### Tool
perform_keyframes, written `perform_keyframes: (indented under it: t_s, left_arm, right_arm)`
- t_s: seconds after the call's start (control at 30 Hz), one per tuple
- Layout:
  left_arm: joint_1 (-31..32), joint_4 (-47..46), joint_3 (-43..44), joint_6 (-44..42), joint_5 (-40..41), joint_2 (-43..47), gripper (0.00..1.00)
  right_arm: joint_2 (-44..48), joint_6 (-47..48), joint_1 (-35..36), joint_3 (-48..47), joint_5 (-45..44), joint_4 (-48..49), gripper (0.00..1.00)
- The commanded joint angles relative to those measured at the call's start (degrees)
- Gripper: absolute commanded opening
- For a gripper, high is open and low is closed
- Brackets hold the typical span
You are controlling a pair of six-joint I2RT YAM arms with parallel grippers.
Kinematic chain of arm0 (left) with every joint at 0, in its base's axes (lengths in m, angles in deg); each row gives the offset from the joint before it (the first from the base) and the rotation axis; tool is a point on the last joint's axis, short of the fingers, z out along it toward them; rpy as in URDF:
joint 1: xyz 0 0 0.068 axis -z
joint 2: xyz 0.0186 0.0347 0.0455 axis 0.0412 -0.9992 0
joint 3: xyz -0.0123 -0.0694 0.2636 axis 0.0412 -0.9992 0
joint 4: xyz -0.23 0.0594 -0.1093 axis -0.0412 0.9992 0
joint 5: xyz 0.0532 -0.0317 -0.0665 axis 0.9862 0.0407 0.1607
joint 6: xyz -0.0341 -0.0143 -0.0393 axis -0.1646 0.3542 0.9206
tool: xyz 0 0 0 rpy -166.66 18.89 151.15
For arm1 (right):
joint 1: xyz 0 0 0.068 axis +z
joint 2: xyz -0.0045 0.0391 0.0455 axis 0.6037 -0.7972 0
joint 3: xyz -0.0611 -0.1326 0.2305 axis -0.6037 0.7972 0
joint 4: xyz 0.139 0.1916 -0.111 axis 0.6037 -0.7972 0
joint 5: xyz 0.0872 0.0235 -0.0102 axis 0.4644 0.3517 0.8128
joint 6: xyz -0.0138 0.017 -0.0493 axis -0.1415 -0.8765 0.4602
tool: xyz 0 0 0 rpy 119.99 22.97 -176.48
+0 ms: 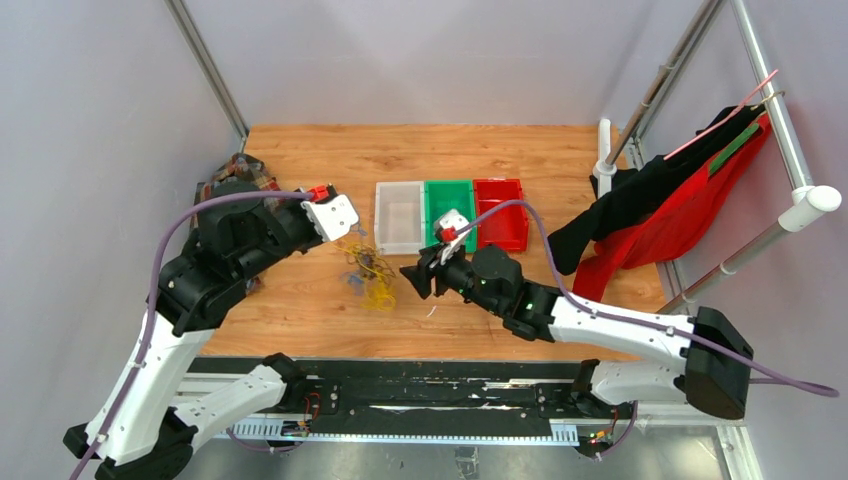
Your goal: Untangle the cables
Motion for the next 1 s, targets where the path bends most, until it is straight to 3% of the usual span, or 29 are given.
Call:
perform_keyframes:
  t_s: [0.0, 0.17, 0.23, 0.3, 0.43, 0.67, 0.7, 0.73, 0.8, 0.87, 0.97]
  left_arm:
    - [-0.4, 0.7, -1.6, 0.2, -3.6, 1.4, 0.00]
    - [-0.4, 1.3, -3.1, 0.2, -4.0, 2.1, 0.00]
    - [-0.4, 1.3, -3.4, 0.3, -4.5, 2.4, 0.00]
    - [-0.4, 1.3, -3.6, 0.5, -4.8, 2.6, 0.00]
    - [-0.4, 1.8, -4.4, 0.8, -5.3, 3.0, 0.00]
    - [-0.4, 2.2, -9.2, 1.2, -4.3, 5.1, 0.01]
    - [-0.4, 2.5, -10.7, 1.1, -3.9, 5.7, 0.07]
    - [-0.4, 2.9, -12.5, 0.9, -3.6, 6.3, 0.21]
    - [-0.4, 4.4, -15.8, -0.2, -3.8, 7.4, 0.57]
    - [-0.4, 5.6, -18.0, 0.2, -4.6, 8.2, 0.82]
    - [-0.4, 7.6, -17.2, 2.3, -10.3, 8.1, 0.92]
  right_arm:
    - [-4.7, 6.8, 2.3, -1.6, 2.5, 12.0, 0.57]
    - [-10.8, 8.8, 2.3, -4.8, 2.0, 15.4, 0.55]
    - [-12.4, 9.3, 2.2, -6.5, 1.3, 14.0, 0.49]
    - [-13.1, 8.6, 1.8, -7.6, 0.6, 12.4, 0.38]
    - [-12.5, 7.4, 1.4, -7.6, 0.0, 11.4, 0.03]
    - [-8.6, 6.9, 1.2, -5.7, -2.9, 9.6, 0.01]
    - [-7.7, 7.0, 1.2, -5.4, -3.4, 9.5, 0.01]
    - [-6.8, 7.1, 1.0, -5.1, -3.6, 9.3, 0.01]
    - [-5.2, 7.2, 0.9, -5.1, -3.3, 8.7, 0.01]
    - [-4.1, 7.3, 0.9, -5.8, -2.6, 7.6, 0.01]
    - [-3.1, 7.1, 0.9, -7.1, -0.6, 5.8, 0.01]
